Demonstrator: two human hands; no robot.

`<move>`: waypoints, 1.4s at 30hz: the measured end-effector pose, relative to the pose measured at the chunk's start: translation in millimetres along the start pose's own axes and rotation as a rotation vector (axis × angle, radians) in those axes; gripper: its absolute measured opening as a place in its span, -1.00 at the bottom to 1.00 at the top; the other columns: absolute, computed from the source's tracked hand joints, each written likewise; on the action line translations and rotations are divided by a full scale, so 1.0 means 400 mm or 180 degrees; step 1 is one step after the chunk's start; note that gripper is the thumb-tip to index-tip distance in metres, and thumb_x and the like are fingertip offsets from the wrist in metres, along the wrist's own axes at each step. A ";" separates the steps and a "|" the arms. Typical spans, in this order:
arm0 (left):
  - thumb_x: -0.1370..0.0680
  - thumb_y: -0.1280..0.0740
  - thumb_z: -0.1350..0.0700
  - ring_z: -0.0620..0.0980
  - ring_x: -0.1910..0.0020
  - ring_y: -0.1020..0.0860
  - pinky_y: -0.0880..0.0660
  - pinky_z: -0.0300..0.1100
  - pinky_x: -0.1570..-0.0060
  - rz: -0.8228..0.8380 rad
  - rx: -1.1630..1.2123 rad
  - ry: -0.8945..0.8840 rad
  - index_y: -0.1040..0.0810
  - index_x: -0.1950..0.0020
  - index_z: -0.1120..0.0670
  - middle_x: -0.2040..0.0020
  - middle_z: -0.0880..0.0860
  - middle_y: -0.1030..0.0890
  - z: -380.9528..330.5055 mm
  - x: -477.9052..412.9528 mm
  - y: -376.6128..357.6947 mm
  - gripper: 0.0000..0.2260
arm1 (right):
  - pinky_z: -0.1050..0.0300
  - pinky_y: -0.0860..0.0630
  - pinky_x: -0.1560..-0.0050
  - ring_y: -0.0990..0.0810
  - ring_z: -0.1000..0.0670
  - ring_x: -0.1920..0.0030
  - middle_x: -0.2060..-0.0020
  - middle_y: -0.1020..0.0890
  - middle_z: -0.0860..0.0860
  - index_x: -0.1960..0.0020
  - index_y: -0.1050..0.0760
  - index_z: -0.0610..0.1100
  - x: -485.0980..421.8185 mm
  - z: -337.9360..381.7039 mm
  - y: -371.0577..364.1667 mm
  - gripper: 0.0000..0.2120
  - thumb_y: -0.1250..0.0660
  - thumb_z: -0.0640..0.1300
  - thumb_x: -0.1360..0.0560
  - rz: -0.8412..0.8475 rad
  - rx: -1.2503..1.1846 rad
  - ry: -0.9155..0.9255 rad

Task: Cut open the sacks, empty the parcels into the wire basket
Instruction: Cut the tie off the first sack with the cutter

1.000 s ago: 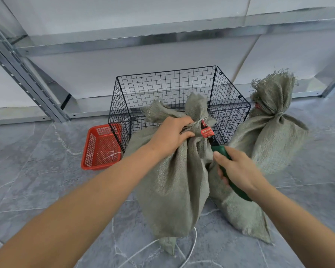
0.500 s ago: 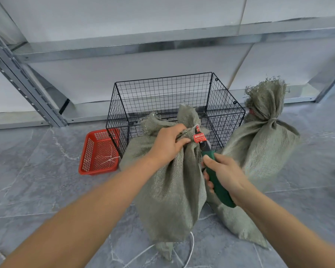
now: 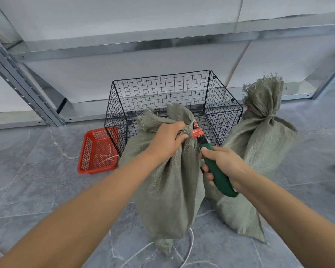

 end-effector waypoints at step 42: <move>-0.54 -0.29 0.16 0.10 0.19 -0.58 -0.46 -0.11 0.11 -0.0053 0.0190 0.0142 -0.54 -0.13 0.19 0.16 0.18 -0.65 -0.013 0.030 0.017 -0.80 | 0.15 -0.36 0.37 -0.41 0.02 0.46 0.43 -0.47 -0.02 0.28 -0.31 -0.10 0.000 0.071 0.059 -0.74 -0.18 -0.04 -0.56 -0.0595 0.3048 0.1177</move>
Point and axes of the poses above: each hand's wrist, its own x-axis away from the middle knuckle, its own y-axis out of the back of the hand, z = x × y, the point moved 3 cm from there along -x, towards the middle knuckle
